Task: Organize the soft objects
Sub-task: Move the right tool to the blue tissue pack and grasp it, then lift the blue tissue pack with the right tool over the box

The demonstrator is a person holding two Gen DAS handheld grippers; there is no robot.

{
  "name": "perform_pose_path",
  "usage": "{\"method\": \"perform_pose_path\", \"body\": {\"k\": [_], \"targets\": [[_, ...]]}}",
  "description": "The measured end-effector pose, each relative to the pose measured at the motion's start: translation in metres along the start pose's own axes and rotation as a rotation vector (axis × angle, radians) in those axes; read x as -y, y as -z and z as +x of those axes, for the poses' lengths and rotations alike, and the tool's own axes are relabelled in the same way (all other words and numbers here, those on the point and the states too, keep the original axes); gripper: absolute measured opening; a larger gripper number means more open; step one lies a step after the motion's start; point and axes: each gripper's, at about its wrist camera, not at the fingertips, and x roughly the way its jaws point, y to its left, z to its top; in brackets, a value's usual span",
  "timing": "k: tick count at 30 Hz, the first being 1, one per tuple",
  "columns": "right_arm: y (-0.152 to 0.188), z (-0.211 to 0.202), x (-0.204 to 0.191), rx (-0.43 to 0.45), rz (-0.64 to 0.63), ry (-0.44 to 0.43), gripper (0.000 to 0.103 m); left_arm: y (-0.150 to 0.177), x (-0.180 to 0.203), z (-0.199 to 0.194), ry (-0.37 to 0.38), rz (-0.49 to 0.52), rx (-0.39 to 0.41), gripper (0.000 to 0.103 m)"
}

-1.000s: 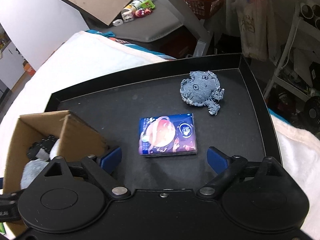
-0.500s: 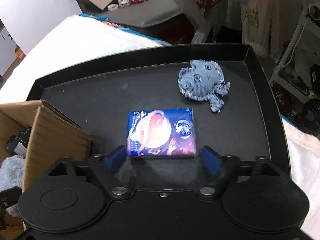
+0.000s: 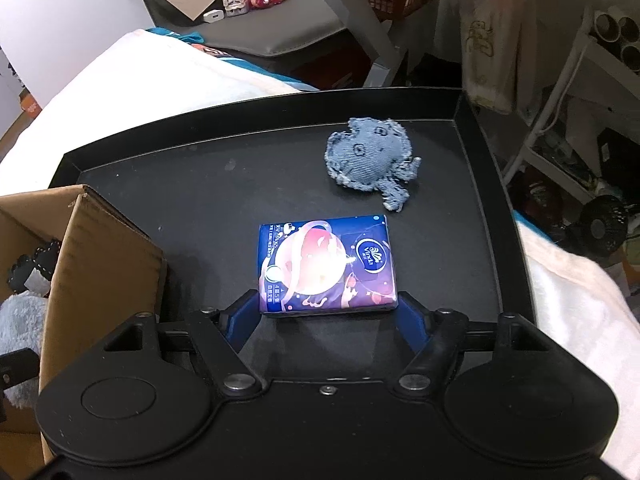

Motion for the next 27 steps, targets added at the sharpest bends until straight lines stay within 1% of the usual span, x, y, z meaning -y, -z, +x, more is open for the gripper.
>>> {"method": "perform_pose_path", "body": {"k": [9,18,27], "targets": [[0.002,-0.025,0.001,0.026,-0.007,-0.004,0.070,0.005,0.000,-0.008,0.003,0.002,0.010,0.097],[0.005,-0.044,-0.003,0.041,-0.019,-0.004,0.070,0.010,-0.007,-0.019,0.024,-0.008,0.027,0.097],[0.008,-0.070,-0.020,0.071,-0.059,-0.018,0.070,0.019,-0.020,-0.029,0.047,-0.020,0.040,0.097]]}}
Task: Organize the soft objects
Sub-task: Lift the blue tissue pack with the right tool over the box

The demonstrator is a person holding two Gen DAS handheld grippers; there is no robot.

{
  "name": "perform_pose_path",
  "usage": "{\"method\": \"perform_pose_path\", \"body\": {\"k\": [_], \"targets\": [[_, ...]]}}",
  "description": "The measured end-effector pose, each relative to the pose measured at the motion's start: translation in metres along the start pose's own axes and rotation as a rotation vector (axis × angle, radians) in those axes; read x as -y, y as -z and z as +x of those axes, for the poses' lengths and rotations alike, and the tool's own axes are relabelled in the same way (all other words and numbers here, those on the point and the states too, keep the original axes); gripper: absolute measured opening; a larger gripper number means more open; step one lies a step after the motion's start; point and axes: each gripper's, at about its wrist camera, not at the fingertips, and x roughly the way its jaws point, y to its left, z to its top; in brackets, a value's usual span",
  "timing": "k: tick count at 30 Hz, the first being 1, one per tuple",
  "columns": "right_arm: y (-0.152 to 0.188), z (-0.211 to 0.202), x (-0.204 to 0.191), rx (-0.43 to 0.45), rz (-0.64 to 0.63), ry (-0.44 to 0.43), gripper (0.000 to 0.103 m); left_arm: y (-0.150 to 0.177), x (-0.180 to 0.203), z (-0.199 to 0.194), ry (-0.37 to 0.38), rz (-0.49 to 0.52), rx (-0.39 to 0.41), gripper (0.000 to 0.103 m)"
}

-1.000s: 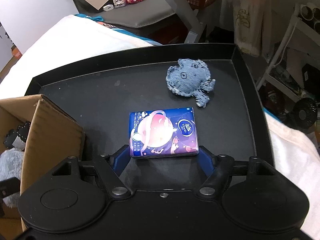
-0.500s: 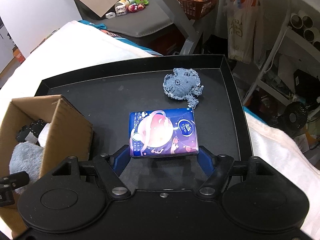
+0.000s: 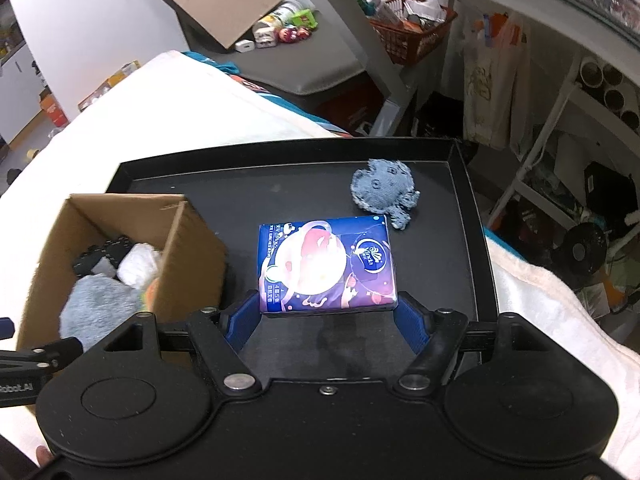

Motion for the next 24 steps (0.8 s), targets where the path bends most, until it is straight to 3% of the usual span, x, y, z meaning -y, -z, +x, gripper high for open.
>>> {"method": "perform_pose_path", "body": {"k": [24], "targets": [[0.004,-0.051,-0.065,0.048,-0.108,-0.045,0.070,0.029,-0.047,-0.015,0.108,-0.035,0.034,0.095]]}}
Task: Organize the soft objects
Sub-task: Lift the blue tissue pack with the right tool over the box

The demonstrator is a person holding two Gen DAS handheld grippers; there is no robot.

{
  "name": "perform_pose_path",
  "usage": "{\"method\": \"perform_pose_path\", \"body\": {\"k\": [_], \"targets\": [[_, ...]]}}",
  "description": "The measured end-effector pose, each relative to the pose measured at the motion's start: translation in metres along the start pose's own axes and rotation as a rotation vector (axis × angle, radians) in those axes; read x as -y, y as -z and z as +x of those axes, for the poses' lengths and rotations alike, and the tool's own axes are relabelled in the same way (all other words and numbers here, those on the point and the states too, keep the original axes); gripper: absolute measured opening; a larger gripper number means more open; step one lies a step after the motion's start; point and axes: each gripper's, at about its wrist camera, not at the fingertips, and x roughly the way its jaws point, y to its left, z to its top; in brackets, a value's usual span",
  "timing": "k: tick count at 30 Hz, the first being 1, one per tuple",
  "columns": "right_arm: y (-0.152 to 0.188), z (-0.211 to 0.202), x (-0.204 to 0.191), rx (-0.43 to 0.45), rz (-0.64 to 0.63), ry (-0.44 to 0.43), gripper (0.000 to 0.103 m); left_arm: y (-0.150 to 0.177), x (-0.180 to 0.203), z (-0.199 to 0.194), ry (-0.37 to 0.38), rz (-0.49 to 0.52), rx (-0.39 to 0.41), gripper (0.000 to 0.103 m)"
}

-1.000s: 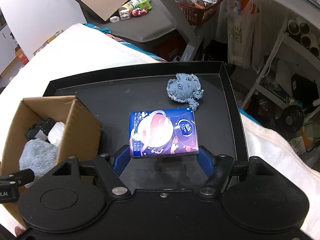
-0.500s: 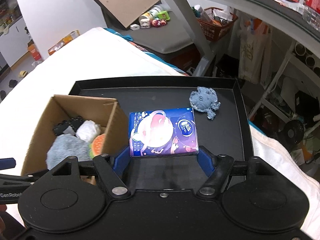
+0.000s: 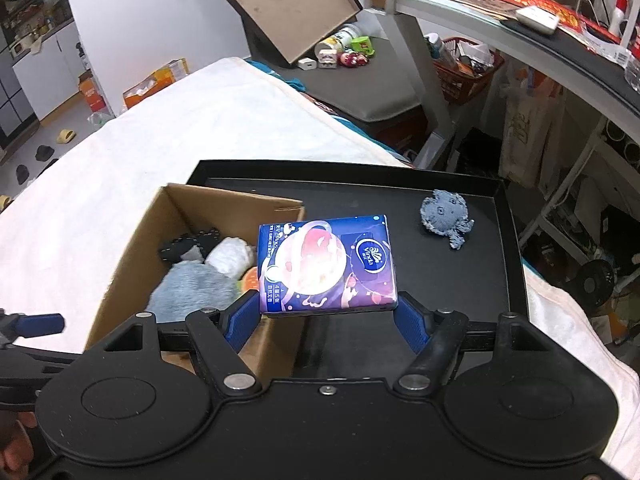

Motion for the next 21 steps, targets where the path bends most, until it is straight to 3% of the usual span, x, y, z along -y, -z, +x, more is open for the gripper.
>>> {"method": "perform_pose_path", "body": {"k": [8,21], "targets": [[0.003,-0.012,-0.019,0.006,-0.018,-0.001,0.071,0.007,-0.007,0.002,0.027,-0.005,0.017,0.090],[0.014,-0.015,-0.053,-0.009,-0.050,-0.022,0.071,0.015,-0.023,0.021,0.054,-0.051,-0.054,0.053]]}}
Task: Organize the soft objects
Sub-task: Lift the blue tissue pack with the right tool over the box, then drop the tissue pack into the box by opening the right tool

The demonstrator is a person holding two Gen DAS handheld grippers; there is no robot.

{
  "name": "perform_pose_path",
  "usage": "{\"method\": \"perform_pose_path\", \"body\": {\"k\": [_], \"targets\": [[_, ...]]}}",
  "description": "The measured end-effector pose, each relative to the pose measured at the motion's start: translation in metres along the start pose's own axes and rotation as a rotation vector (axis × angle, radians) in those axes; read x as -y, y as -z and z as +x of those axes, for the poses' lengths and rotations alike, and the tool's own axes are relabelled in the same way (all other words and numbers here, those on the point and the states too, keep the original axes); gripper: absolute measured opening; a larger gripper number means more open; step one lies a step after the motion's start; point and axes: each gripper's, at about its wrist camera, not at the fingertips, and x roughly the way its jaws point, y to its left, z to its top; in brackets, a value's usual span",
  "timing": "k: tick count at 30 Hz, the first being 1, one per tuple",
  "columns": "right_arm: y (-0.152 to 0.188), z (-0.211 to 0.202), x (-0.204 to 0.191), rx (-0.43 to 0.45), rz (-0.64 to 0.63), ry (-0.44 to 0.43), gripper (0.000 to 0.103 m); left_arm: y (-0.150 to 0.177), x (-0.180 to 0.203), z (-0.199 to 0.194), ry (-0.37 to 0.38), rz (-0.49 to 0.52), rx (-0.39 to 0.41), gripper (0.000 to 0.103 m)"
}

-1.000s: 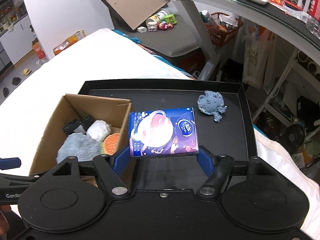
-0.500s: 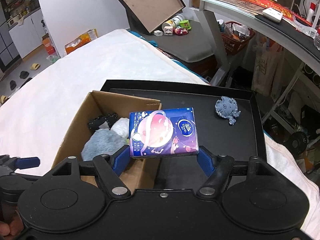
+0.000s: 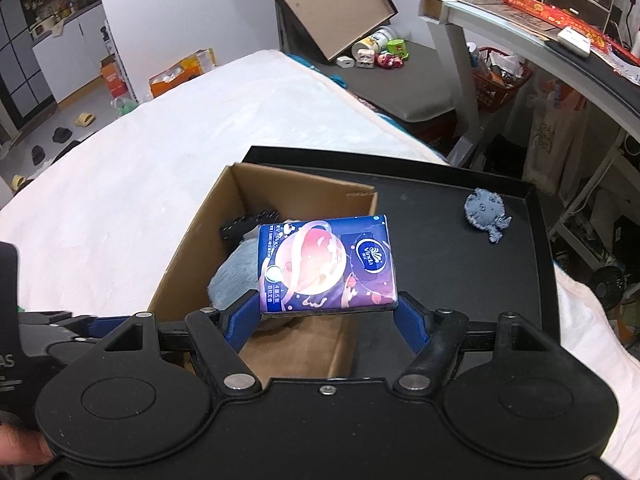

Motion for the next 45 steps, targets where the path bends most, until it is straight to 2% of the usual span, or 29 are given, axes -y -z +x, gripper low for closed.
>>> {"method": "perform_pose_path", "body": {"k": [2,9,20,22,24,35,41,43,45], "targets": [[0.002,0.000,-0.003,-0.004,0.004,-0.002,0.071,0.001,-0.001,0.000,-0.008,-0.005,0.002,0.049],[0.007,0.000,-0.011,-0.004,-0.005,-0.010,0.071,0.005,-0.002,0.004,-0.003,-0.003,-0.033,0.019],[0.012,0.005,-0.009,-0.028,0.003,-0.034,0.078,0.005,0.001,0.003,-0.025,-0.004,-0.027,0.019],[0.014,0.005,-0.004,-0.029,0.017,-0.033,0.078,0.005,0.003,0.003,-0.028,-0.001,-0.022,0.016],[0.015,0.005,0.000,-0.030,0.028,-0.032,0.078,0.006,0.005,0.002,-0.029,0.003,-0.021,0.010],[0.018,0.009,0.031,-0.029,0.093,-0.045,0.078,0.002,0.009,-0.001,-0.075,0.010,-0.006,0.010],[0.017,0.017,0.048,-0.028,0.121,-0.057,0.078,-0.001,0.012,-0.005,-0.098,0.004,0.005,0.014],[0.017,0.019,0.054,-0.024,0.127,-0.059,0.080,-0.002,0.015,-0.006,-0.101,0.012,0.006,0.018],[0.017,0.023,0.060,-0.018,0.133,-0.059,0.082,-0.004,0.019,-0.006,-0.120,0.026,0.003,0.032]]}}
